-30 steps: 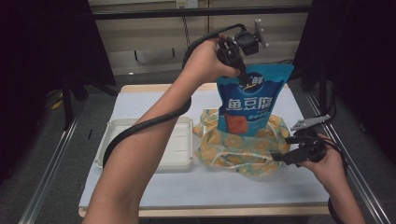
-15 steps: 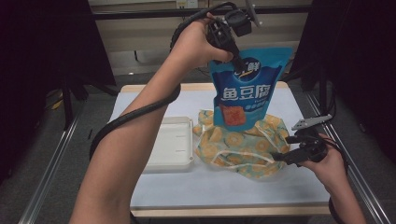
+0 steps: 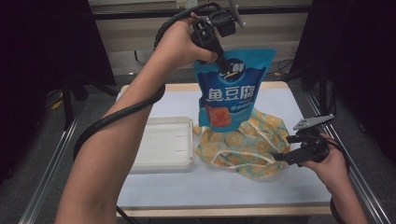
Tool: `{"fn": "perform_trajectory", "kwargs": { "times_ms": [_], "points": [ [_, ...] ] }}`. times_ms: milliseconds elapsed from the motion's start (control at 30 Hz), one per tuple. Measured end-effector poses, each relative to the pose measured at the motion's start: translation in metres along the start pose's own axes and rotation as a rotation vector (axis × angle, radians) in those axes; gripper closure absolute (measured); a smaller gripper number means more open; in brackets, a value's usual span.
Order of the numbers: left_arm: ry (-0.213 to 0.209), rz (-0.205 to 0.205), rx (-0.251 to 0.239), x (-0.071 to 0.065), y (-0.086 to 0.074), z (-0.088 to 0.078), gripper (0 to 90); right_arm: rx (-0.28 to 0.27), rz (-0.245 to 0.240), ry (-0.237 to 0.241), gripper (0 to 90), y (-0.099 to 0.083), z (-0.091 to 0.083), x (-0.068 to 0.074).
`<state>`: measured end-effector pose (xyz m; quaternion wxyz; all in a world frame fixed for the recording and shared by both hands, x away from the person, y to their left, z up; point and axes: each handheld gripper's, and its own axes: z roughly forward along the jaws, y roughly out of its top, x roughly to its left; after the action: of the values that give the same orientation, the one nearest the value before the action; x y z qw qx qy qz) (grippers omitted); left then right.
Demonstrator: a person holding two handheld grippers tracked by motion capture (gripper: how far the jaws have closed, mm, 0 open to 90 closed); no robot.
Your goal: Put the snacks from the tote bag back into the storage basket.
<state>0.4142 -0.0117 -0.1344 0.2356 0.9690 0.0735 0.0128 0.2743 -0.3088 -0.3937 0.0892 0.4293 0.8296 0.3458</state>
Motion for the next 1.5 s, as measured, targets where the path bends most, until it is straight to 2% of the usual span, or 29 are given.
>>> {"fn": "perform_trajectory", "kwargs": {
  "times_ms": [100,267,367,400,433,667,767,1067,1100,1133,1233,1267,1333,1500],
  "points": [
    [0.022,-0.009,0.027,0.002,-0.009,-0.003,90.0,-0.002,-0.001,-0.005,5.4,0.000,-0.001,0.000],
    [0.031,-0.023,0.029,0.003,-0.020,-0.008,90.0,-0.003,0.000,-0.003,4.6,0.001,-0.002,0.000],
    [0.031,-0.028,0.035,0.003,-0.025,-0.010,90.0,-0.001,0.001,0.000,4.4,0.000,-0.003,0.000],
    [0.015,-0.033,0.041,0.004,-0.027,-0.011,90.0,-0.004,0.002,-0.002,4.3,0.000,-0.003,0.000],
    [0.032,-0.031,0.044,0.003,-0.028,-0.012,90.0,-0.005,0.002,-0.004,4.1,0.000,-0.003,0.000],
    [0.027,-0.052,0.025,0.005,-0.042,-0.014,90.0,-0.017,-0.003,0.006,2.7,0.001,-0.005,0.000],
    [0.022,-0.059,0.028,0.005,-0.049,-0.013,90.0,-0.013,-0.007,-0.004,2.4,0.001,-0.006,0.001],
    [0.033,-0.088,0.035,0.010,-0.070,-0.018,90.0,-0.024,-0.020,0.014,1.1,0.001,-0.006,0.001],
    [0.035,-0.107,0.025,0.009,-0.072,-0.017,90.0,-0.024,-0.020,0.014,1.1,0.001,-0.006,0.001],
    [0.035,-0.092,0.041,0.010,-0.074,-0.018,90.0,-0.023,-0.018,0.015,1.0,0.002,-0.006,0.001],
    [0.042,-0.109,0.036,0.011,-0.080,-0.017,90.0,-0.020,-0.020,0.016,0.9,0.002,-0.006,0.002],
    [0.033,-0.097,0.049,0.013,-0.082,-0.017,90.0,-0.017,-0.023,0.013,0.9,0.002,-0.006,0.002],
    [0.042,-0.111,0.040,0.014,-0.086,-0.016,90.0,-0.019,-0.020,0.013,0.9,0.002,-0.006,0.003],
    [0.040,-0.140,0.054,0.019,-0.095,-0.013,90.0,-0.024,-0.026,0.019,0.9,0.002,-0.006,0.003]
  ]
}}
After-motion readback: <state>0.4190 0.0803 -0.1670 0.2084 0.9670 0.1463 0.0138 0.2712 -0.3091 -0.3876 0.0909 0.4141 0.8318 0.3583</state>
